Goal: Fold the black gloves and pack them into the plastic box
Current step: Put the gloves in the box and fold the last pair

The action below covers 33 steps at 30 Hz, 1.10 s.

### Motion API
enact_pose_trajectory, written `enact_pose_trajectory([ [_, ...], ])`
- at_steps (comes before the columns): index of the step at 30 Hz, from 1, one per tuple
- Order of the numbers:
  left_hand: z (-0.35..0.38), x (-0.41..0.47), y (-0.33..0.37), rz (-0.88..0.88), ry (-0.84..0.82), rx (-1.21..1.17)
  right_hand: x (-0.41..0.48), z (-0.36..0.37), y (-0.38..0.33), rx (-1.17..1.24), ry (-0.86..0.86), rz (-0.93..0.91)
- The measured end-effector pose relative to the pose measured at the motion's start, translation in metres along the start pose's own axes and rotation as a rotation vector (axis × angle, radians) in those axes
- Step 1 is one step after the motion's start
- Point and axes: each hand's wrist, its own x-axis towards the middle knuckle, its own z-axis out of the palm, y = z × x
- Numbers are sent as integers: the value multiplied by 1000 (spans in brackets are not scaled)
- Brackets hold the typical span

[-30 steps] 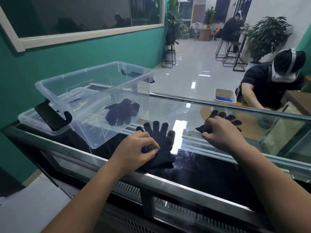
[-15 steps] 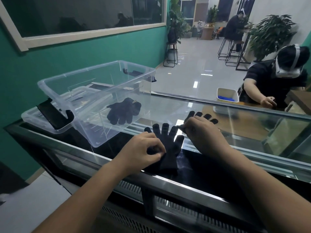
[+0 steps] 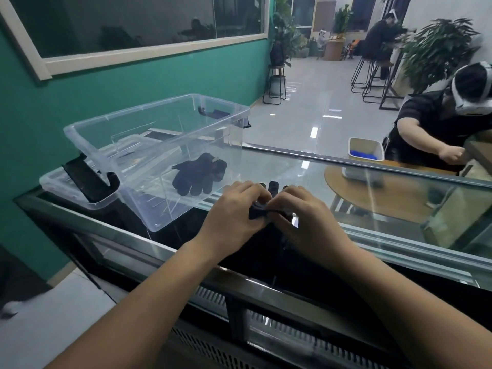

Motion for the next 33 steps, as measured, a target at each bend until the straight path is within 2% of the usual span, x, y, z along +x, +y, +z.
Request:
enact_pose_trajectory([
  [3, 3, 1, -3, 27, 53, 27, 2, -6, -4, 141, 155, 155],
  [5, 1, 4, -4, 15, 91, 20, 3, -9, -3, 154, 251, 291],
  [7, -2, 8, -6, 7, 128, 15, 5, -13, -2, 272, 252, 426],
  [10, -9, 14, -7, -2, 168, -5, 8, -15, -11, 766, 27, 700],
  [13, -17, 15, -5, 3, 210, -14, 14, -11, -18, 1097, -264, 865],
  [16, -23, 9, -3, 24, 247, -1, 23, -6, -14, 1256, -357, 871],
  [23, -21, -24, 3, 85, 203, -9, 40, 2, -1, 1586, -375, 793],
  [27, -13, -40, 7, 130, 162, 14, 43, 5, 3, 1651, -411, 818],
  [33, 1, -57, 11, 171, 85, 47, 40, 13, 18, 1624, -329, 897],
])
